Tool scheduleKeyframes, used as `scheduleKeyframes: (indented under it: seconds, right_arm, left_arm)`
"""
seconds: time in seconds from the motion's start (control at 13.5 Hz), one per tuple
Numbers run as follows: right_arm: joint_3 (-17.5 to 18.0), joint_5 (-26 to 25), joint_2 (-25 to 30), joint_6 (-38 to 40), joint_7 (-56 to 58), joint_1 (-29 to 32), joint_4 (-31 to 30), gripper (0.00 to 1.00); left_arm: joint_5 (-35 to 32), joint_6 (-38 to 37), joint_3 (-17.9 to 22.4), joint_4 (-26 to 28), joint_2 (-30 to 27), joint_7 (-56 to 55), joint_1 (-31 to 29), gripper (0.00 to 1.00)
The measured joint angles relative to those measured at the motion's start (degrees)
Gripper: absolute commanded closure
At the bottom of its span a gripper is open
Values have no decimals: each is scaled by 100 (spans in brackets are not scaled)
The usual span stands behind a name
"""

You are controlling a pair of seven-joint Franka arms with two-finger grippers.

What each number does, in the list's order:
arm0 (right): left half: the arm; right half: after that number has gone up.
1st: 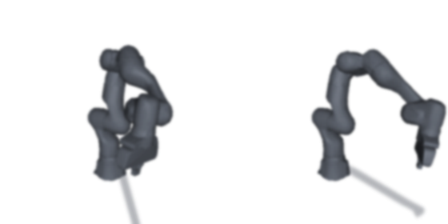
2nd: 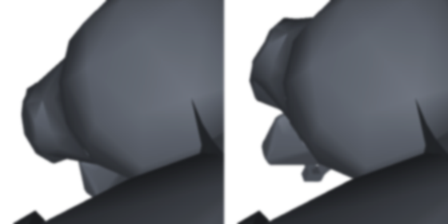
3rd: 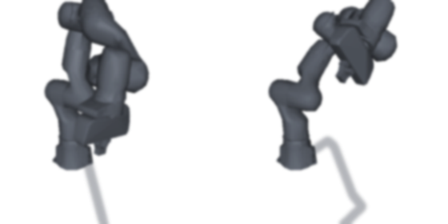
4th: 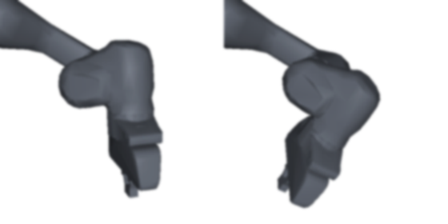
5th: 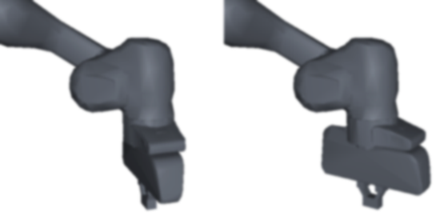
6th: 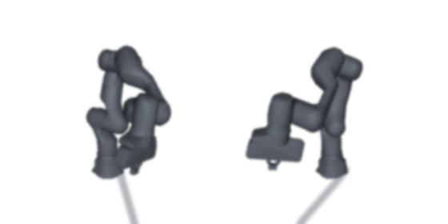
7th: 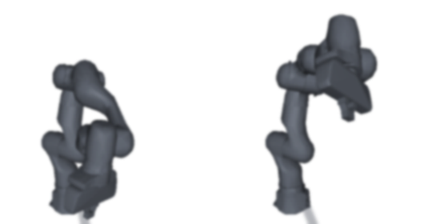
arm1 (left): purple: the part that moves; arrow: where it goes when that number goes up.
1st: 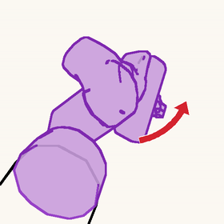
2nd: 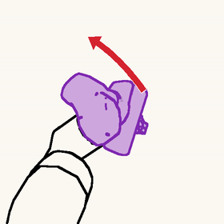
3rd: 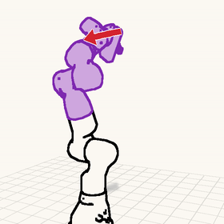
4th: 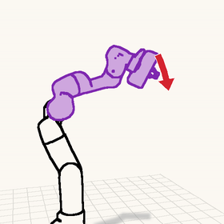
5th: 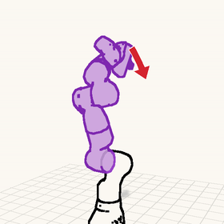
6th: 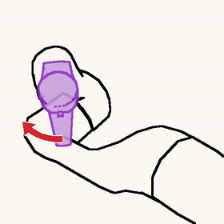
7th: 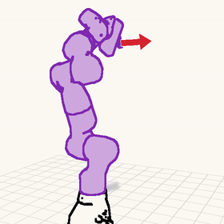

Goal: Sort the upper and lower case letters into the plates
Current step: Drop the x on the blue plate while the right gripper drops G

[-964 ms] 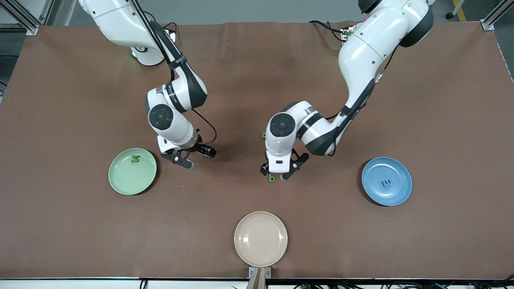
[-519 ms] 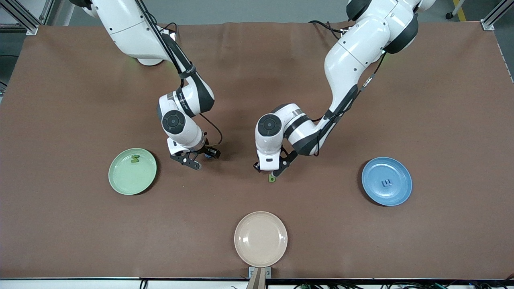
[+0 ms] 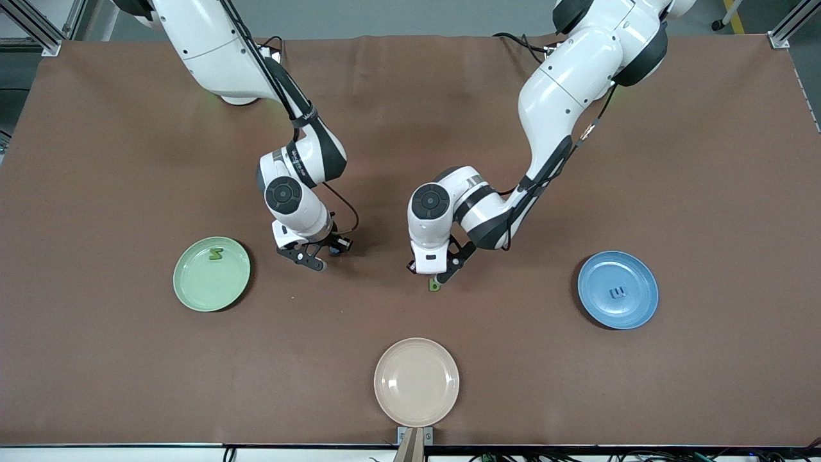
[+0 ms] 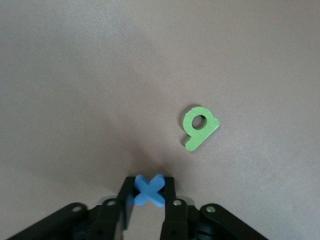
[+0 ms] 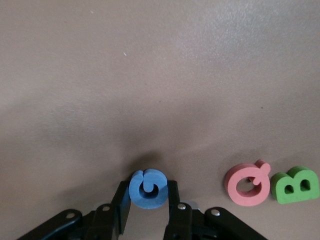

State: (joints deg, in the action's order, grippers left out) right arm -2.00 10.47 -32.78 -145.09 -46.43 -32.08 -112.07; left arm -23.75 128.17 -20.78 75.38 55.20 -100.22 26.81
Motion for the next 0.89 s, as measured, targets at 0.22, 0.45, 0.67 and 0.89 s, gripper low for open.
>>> scheduleKeyframes:
  seconds: [0.22,0.45,0.67,0.89]
  right_arm:
    - [-18,0,-18,-6,-1,-1,-1,99]
    - [-185,-17,39,230,157,61,67,99]
    - [-476,-20,450,1406,1110,488,363,99]
    - [-598,-64,801,1980,2346,1248,465,99]
  left_arm:
    - [-1,-434,52,-105,-95,0,-90,100]
    - [-4,-1046,63,-105,-595,136,-565,100]
    - [-5,-1247,45,314,-1246,748,-1276,99]
    - [-6,-1247,-35,1042,-1781,1674,-2101,99]
